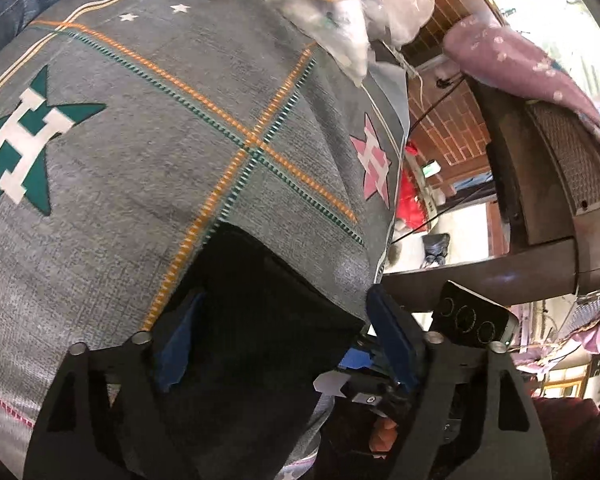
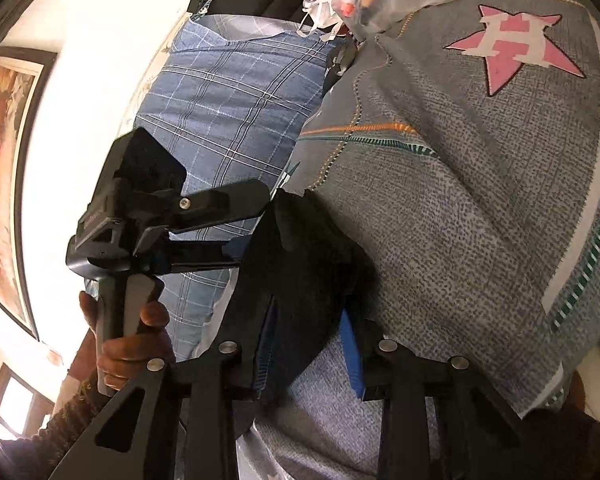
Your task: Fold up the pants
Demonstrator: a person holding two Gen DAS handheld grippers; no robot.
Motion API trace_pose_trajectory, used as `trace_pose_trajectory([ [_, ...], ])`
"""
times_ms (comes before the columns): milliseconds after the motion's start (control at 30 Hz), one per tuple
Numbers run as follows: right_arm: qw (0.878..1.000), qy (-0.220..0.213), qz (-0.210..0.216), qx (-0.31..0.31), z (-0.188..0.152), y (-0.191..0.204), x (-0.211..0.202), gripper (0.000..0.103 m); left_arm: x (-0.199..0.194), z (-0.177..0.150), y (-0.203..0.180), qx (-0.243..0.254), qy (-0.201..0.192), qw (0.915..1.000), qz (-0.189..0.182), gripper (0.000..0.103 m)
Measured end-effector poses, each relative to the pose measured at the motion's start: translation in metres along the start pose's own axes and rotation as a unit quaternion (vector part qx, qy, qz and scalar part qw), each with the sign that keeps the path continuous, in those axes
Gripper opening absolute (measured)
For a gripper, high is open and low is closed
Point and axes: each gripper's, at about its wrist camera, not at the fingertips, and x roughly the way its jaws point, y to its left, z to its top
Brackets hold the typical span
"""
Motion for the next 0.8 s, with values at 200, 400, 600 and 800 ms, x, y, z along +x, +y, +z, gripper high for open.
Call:
trace_pose_trajectory([
  [200, 1.000, 0.001, 0.000, -0.006, 0.005, 0.002, 0.009, 0.015, 0.002, -0.010, 0.018, -0.047, -0.016, 0.9987, -0.009, 0.007],
  [400, 0.998, 0.007, -0.016, -0.068, 0.009, 0.023, 0.002, 0.010, -0.018, -0.023, 0.011, -0.064, -0.067, 0.9954, -0.023, 0.007],
  [600, 0.987, 0.000, -0.020, -0.158, 0.007, 0.069, -0.012, 0.010, -0.058, -0.042, 0.006, -0.076, -0.111, 0.9900, -0.044, 0.007],
  [800, 0.981, 0.004, -0.025, -0.191, -0.005, 0.096, -0.016, 0.010, -0.078, -0.058, 0.005, -0.091, -0.129, 0.9864, -0.046, 0.007],
])
